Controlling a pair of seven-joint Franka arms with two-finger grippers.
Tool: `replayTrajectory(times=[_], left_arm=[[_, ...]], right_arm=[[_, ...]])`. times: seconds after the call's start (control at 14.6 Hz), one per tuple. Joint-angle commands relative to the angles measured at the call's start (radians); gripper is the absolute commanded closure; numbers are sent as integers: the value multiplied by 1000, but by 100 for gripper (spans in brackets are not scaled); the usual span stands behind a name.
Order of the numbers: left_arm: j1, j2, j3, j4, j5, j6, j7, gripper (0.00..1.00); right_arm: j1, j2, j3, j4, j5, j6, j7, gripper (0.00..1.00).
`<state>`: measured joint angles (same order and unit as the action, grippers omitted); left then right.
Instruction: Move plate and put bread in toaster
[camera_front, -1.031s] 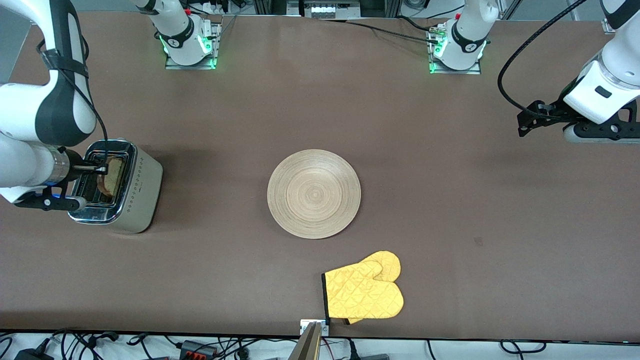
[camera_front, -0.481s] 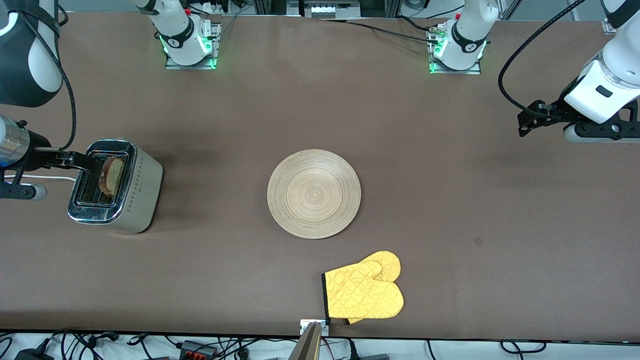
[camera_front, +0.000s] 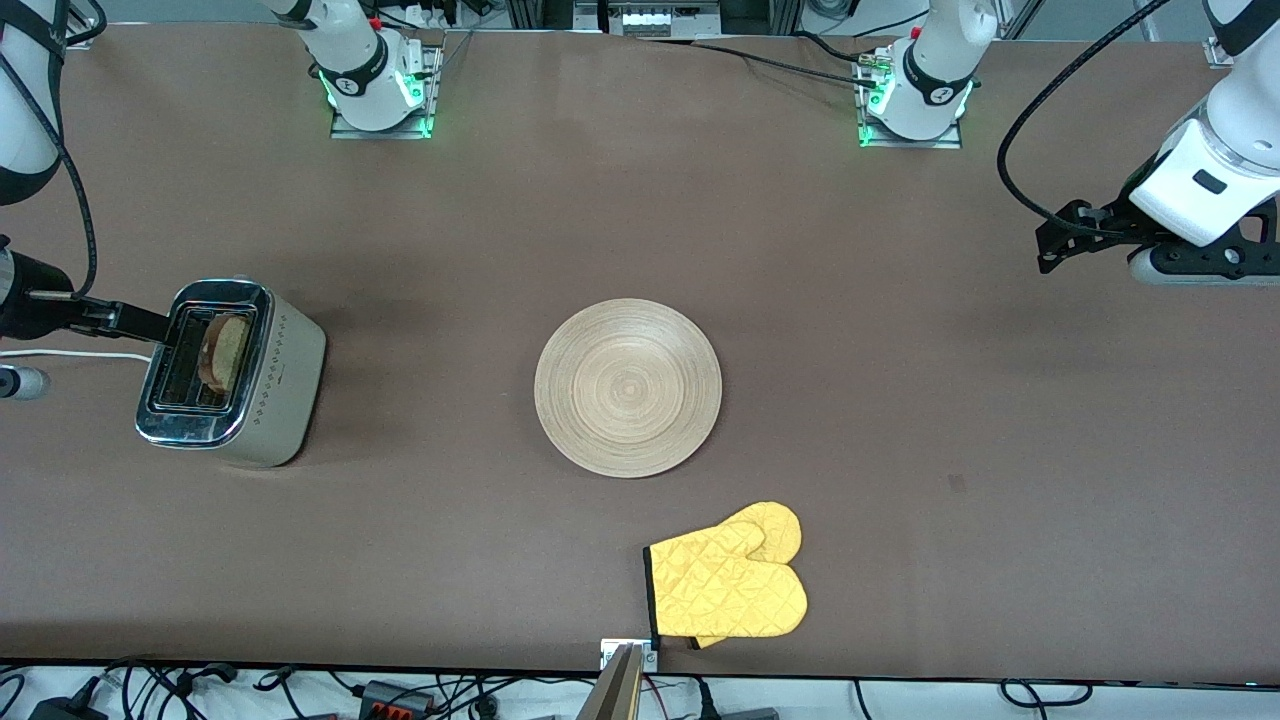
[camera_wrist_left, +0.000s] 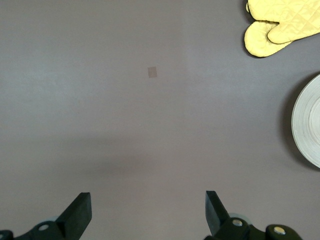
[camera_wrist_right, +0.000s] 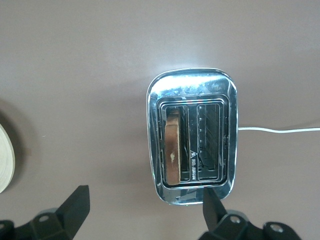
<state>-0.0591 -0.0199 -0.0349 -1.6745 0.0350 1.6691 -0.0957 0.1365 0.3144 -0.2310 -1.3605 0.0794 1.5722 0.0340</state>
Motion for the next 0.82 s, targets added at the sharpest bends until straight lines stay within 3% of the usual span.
replayTrajectory(times=[0.0, 0.14, 0.21, 0.34, 0.55, 0.76], left_arm=[[2, 14, -3, 36, 2, -28, 7, 0], [2, 12, -3, 35, 2, -29, 8, 0], [2, 12, -3, 35, 2, -29, 8, 0], [2, 14, -3, 35, 2, -29, 8, 0], [4, 12, -2, 35, 2, -29, 8, 0], [5, 14, 1, 35, 2, -29, 14, 0]], right_arm=[[3, -12, 5, 8, 14, -6, -14, 0], [-9, -18, 18, 6, 10, 20, -5, 0], [-50, -21, 56, 6, 3, 58, -14, 0], [-174, -41, 209, 0, -55, 83, -14, 0], [-178, -57, 213, -11, -70, 77, -16, 0], [-178, -144, 211, -142, -76, 116, -46, 0]])
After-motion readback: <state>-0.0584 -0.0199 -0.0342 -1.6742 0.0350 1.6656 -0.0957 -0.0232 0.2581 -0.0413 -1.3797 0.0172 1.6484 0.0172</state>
